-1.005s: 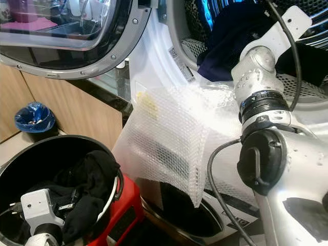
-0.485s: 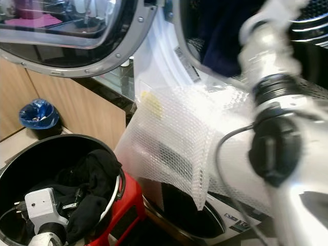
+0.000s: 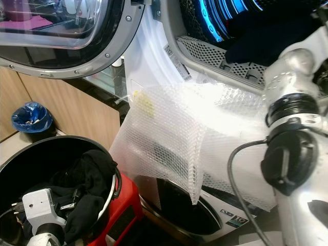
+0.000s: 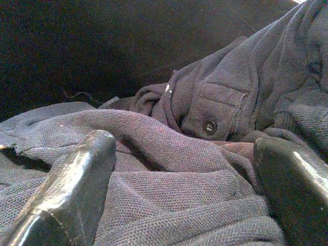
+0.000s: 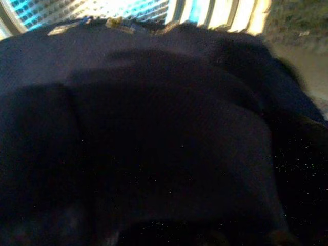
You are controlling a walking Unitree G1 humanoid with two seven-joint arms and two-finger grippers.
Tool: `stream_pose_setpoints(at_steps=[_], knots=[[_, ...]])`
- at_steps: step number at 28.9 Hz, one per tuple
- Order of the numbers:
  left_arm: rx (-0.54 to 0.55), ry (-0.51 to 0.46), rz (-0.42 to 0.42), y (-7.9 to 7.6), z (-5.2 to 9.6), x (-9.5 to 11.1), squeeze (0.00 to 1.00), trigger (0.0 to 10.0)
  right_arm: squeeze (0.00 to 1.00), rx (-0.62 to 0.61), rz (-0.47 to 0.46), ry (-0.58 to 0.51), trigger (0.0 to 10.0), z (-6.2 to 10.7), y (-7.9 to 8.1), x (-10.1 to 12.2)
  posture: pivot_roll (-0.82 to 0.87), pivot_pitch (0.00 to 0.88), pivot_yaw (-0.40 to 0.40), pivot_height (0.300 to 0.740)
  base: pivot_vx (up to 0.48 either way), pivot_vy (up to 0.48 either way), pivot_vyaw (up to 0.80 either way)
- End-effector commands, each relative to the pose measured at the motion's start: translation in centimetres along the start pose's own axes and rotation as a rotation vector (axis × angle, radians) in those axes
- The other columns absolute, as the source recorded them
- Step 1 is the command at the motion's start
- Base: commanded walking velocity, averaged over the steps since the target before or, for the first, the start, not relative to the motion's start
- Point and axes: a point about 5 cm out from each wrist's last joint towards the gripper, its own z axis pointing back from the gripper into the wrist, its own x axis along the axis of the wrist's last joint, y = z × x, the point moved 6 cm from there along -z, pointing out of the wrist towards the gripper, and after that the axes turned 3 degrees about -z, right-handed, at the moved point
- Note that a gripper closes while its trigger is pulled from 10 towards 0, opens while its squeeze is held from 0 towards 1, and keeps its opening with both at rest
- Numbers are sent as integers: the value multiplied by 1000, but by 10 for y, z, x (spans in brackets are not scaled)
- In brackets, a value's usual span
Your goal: Clothes washing
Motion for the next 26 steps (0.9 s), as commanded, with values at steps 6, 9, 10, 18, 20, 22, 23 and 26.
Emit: stream_pose_setpoints(at_steps=[6,9,10,18,20,22,23,26], knots=[[-67,138,8,-19,5,-33,0,10000,1000,51,73,19,10000,3,11,-9,260,157,-182,740,0,0,0],[-81,144,11,-24,2,-35,0,10000,1000,57,131,22,10000,4,12,-12,244,148,-181,740,0,0,0],[-86,145,9,-25,1,-35,0,10000,1000,57,131,29,10000,4,12,-14,241,145,-181,740,0,0,0],[-144,167,-9,-38,-9,-36,0,10000,0,196,281,54,10000,6,29,-15,180,127,-183,740,0,0,0],[-144,169,-10,-38,-9,-37,0,10000,0,205,298,49,10000,6,29,-14,177,126,-185,740,0,0,0],[-142,168,-8,-39,-10,-37,0,10000,0,221,309,55,10000,5,27,-12,171,125,-191,740,0,0,0],[-142,168,-8,-39,-10,-37,0,10000,0,227,306,59,10000,5,27,-13,171,125,-191,740,0,0,0],[-139,170,-5,-38,-11,-38,0,10000,0,223,267,75,10000,2,22,-10,143,121,-195,740,0,0,0]])
